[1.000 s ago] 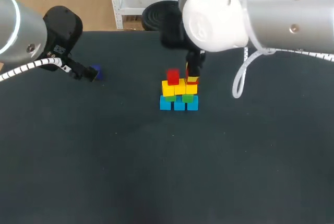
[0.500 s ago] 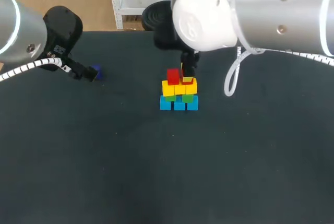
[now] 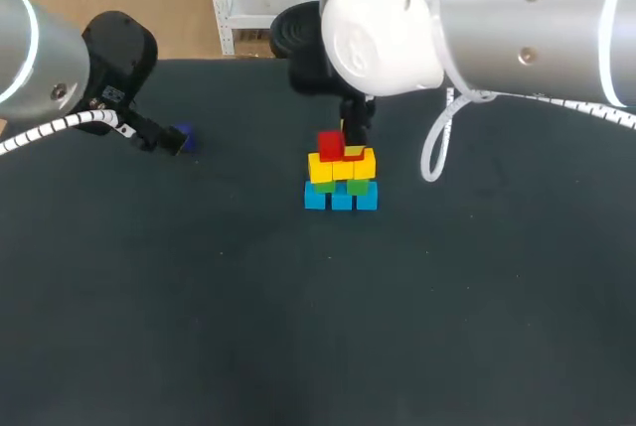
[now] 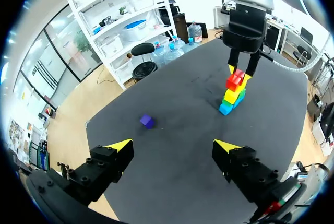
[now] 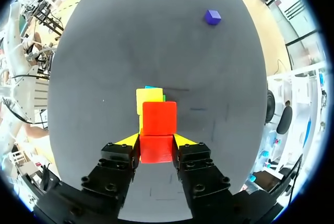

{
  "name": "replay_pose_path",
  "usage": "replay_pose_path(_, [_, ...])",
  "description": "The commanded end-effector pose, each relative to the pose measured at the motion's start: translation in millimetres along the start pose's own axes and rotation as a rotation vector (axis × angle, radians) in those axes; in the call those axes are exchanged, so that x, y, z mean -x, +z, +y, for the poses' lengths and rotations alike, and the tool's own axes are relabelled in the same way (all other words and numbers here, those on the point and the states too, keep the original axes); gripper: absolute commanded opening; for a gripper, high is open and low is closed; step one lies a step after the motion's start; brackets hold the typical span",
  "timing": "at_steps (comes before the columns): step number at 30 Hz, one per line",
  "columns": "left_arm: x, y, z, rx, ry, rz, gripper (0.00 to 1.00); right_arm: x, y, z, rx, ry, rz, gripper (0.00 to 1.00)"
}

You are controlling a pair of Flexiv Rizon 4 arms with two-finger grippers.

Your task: Place the blue cubes, place green cubes on the blue cubes, place the yellow cubes on the green cubes, then place the red cubes on the yellow cubes, and place purple cube on the red cubes.

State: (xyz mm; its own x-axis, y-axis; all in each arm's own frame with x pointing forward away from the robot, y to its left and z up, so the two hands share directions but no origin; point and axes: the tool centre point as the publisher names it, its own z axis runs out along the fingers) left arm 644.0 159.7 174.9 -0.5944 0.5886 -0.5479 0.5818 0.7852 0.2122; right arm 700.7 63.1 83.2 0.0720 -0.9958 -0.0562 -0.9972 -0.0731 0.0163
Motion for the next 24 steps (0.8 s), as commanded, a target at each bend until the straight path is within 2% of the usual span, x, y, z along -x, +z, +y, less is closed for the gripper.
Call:
replay_pose_path(1, [-0.3, -0.1, 1.2, -0.005, 0.001, -0.002, 1.00, 0.1, -0.3, -0.2, 0.001, 0.001, -0.002, 0.00])
replay_pose_path(7, [-0.3, -0.1, 1.2, -0.005, 0.001, -0.002, 1.00, 0.6, 0.8, 1.3, 0.007, -0.004, -0.001, 0.01])
replay_pose_path(12, [-0.3, -0.1, 1.2, -0.005, 0.001, -0.002, 1.00, -0.6, 1.9, 2.2, 0.012, -0.004, -0.001, 0.17])
replay_pose_path(14, [-0.3, -0.1, 1.2, -0.005, 0.001, -0.002, 1.00, -1.1, 2.3, 2.3, 0.014, -0.005, 0.002, 0.37])
replay_pose_path(15, [-0.3, -0.1, 1.2, -0.005, 0.001, -0.002, 1.00, -1.2, 2.4, 2.4, 0.015, -0.005, 0.003, 0.38])
replay_pose_path(16, [-0.3, -0.1, 1.2, -0.005, 0.001, -0.002, 1.00, -1.2, 2.5, 2.7, 0.016, -0.007, 0.003, 0.46])
replay_pose_path(17, [-0.3, -0.1, 1.2, -0.005, 0.001, -0.002, 1.00, -1.3, 2.5, 2.8, 0.017, -0.007, 0.003, 0.60])
replay_pose_path(18, [-0.3, -0.1, 1.2, -0.005, 0.001, -0.002, 1.00, -1.3, 2.5, 2.9, 0.018, -0.008, 0.003, 1.00])
replay_pose_path(24, [-0.3, -0.1, 1.2, -0.005, 0.001, -0.002, 1.00, -3.1, -0.9, 1.5, 0.011, 0.014, -0.017, 1.00])
